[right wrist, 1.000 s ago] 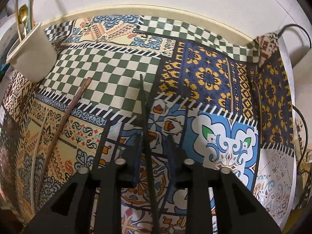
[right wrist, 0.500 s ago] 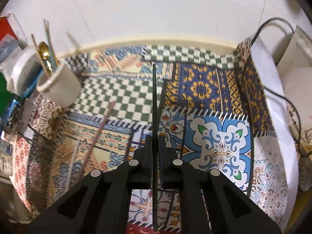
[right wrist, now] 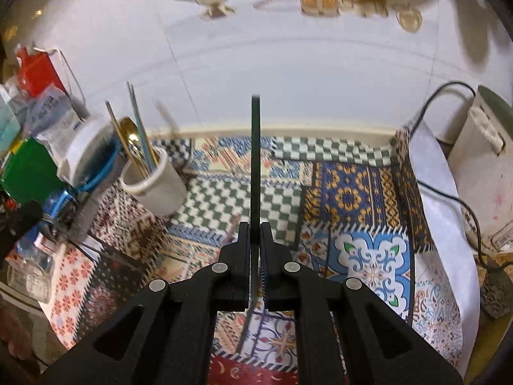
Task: Organize utensils
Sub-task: 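Lift the dark chopstick upright toward the white cup with the right tool, then drop the dark chopstick into the white cup while the left tool drops the silver fork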
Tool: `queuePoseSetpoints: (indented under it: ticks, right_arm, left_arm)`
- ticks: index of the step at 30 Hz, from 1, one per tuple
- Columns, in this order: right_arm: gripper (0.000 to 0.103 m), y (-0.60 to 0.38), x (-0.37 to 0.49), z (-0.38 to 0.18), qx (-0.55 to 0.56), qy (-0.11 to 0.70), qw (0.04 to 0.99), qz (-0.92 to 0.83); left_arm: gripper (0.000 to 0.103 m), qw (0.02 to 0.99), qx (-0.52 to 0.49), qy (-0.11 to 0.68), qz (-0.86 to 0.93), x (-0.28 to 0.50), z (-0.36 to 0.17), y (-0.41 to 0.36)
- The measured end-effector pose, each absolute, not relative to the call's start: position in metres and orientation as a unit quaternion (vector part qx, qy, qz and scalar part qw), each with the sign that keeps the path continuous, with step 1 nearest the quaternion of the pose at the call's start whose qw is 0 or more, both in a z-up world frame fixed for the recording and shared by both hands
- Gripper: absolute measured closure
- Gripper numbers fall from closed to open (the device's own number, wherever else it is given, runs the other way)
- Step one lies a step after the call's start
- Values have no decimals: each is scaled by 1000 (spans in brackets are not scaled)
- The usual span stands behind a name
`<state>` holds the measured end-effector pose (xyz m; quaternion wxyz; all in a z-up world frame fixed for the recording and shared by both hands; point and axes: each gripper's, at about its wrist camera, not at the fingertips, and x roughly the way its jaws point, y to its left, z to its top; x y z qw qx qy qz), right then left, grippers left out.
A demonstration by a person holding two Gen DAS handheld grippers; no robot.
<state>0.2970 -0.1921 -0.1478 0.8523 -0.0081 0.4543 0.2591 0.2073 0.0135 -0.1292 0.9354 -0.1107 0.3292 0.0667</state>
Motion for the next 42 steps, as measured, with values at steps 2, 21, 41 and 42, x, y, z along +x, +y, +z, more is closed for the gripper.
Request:
queuePoseSetpoints:
  ticks: [2,21,41,42]
  right_arm:
    - [98,-188,298,-139,-7,444,856,265]
    - [98,-119,321,-58,-12,357,866,349]
    - [98,-41,345,-78,-29,377,828,415]
    - [98,-38,347,-84,-33,383,825,415]
  left_arm:
    - [81,937,-108,324,70,207,-125,15]
    - [81,949,-102,279,106,235,-88,51]
    - [81,937,-126,297,133,306,-109,95]
    - [81,935,-128,302,134,309,-114,97]
